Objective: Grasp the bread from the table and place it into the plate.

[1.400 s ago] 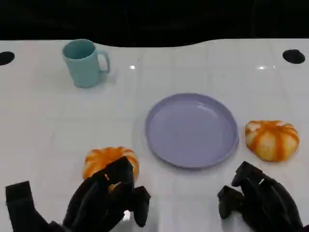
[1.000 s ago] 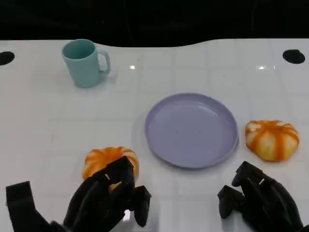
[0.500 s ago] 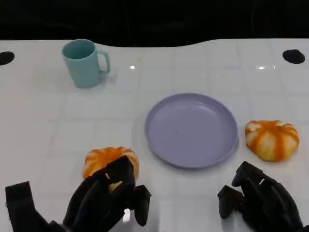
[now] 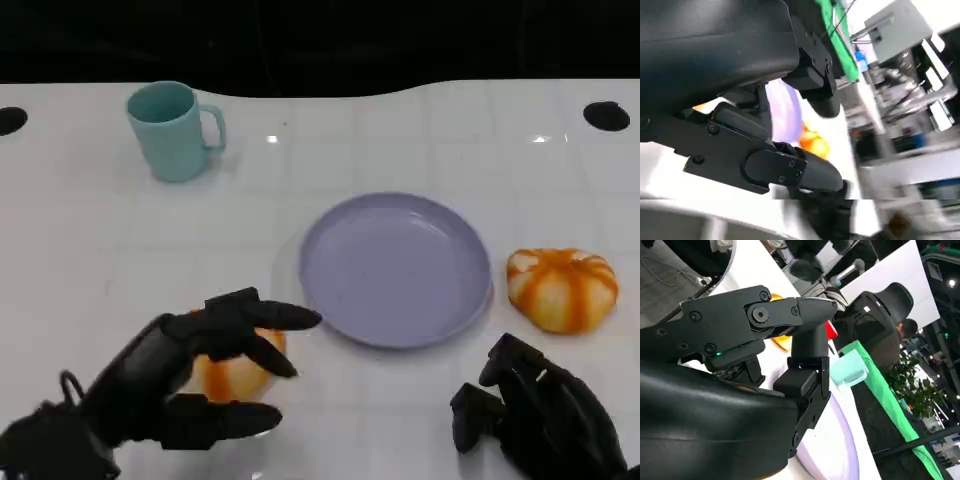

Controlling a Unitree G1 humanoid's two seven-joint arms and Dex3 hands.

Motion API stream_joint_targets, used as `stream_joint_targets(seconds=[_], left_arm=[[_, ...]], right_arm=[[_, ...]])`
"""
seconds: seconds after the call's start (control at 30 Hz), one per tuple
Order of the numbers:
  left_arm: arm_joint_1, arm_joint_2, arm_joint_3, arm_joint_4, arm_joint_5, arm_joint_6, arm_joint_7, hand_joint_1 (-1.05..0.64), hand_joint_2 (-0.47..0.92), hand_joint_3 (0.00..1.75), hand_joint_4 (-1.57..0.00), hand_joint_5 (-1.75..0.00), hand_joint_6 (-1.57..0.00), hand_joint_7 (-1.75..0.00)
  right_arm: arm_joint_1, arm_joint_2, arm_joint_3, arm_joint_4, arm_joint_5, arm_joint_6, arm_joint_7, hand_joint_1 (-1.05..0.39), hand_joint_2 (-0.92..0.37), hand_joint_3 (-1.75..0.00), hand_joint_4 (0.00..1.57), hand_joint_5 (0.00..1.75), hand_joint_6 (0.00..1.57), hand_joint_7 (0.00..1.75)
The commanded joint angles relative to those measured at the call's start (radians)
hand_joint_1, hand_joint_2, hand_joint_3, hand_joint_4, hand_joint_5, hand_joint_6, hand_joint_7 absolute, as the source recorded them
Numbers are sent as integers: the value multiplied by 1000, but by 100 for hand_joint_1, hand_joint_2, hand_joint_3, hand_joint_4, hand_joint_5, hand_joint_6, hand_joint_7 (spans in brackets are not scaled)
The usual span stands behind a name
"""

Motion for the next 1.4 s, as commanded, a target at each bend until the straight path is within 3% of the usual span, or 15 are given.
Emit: stream_joint_targets(seconds=[0.03,0.17,0.6,1.4], left_arm=[[4,97,27,-97,231,-52,134,-83,92,10,-20,-70,-27,-14],[-1,192,24,-217,498,1,197,-84,92,11,-11,-62,-24,-8],[-36,264,-88,-278,818,165,290,-86,92,1,-19,-40,-28,-1],[-322,233,-411,251,920,349,360,-74,92,1,-37,-23,-33,-1]], right_arm=[[-2,-8,-2,4,6,-11,8,-56,-92,-24,78,167,68,141],[-1,-8,-4,4,9,-11,12,-56,-92,-23,78,167,69,141],[0,-12,-8,1,12,-4,16,-55,-92,-24,78,168,69,141],[23,-13,0,-41,7,18,-4,-55,-92,-24,77,167,68,142]])
